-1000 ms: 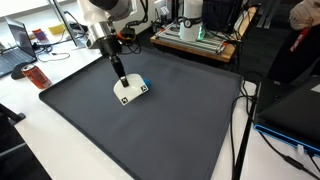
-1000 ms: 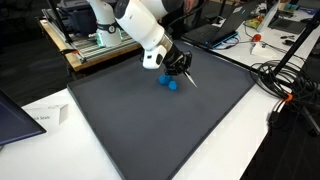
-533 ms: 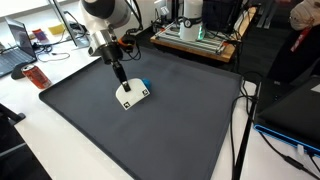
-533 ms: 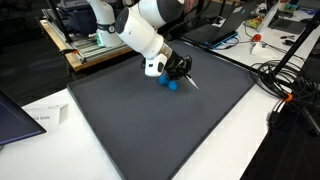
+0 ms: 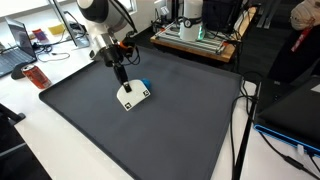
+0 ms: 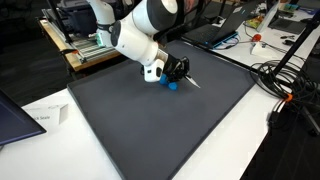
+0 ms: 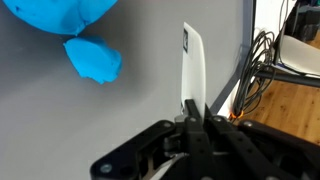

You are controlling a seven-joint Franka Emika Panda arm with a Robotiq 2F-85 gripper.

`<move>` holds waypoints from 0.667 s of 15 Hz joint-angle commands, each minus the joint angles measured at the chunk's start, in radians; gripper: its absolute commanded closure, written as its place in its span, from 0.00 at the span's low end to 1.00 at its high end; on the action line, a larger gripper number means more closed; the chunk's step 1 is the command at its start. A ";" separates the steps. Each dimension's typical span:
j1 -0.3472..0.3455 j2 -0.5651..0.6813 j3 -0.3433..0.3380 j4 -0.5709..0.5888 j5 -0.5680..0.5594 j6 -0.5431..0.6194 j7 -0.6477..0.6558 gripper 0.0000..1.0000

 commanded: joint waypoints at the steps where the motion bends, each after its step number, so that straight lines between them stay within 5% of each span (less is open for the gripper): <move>1: 0.013 -0.016 -0.047 -0.022 0.034 -0.089 -0.109 0.99; 8: 0.050 -0.026 -0.124 -0.007 -0.128 -0.240 -0.208 0.99; 10: 0.051 -0.007 -0.122 -0.003 -0.093 -0.217 -0.199 0.96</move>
